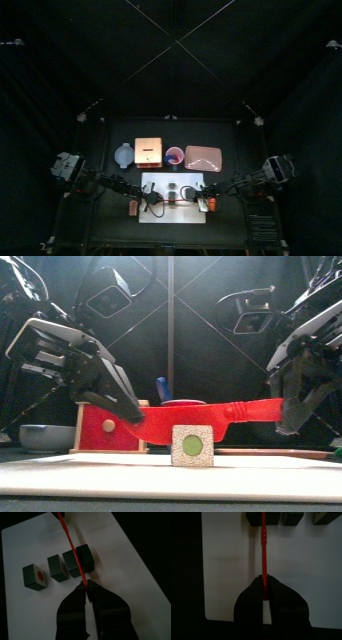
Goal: Cut sushi roll
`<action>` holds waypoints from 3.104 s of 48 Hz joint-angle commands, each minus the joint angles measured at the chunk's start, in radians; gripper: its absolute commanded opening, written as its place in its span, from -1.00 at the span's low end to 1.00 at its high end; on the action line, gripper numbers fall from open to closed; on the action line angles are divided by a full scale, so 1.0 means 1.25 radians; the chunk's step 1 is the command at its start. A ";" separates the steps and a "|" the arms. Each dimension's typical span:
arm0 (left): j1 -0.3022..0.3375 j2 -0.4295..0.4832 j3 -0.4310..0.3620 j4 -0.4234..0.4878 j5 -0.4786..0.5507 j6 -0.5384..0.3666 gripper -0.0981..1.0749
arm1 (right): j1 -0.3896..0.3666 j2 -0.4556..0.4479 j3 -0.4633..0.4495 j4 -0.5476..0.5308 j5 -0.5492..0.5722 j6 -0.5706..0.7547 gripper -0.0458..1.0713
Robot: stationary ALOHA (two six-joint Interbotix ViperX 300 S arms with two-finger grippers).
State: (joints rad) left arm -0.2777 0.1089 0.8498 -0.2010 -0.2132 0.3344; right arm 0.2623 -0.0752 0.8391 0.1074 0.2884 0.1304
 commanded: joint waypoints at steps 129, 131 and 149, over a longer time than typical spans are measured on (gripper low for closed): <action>0.022 -0.190 0.047 0.002 -0.158 0.005 0.66 | 0.006 -0.329 0.121 -0.033 0.128 1.046 -0.32; 0.022 -0.190 0.050 0.002 -0.162 0.005 0.66 | 0.002 -0.333 0.121 -0.048 0.133 1.057 -0.32; 0.022 -0.190 0.069 0.002 -0.174 0.005 0.66 | 0.005 -0.362 0.140 -0.058 0.157 1.170 -0.32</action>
State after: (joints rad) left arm -0.2531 -0.1243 0.9434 -0.1963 -0.4203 0.3405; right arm 0.2638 -0.5354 1.0140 0.0215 0.4955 1.5647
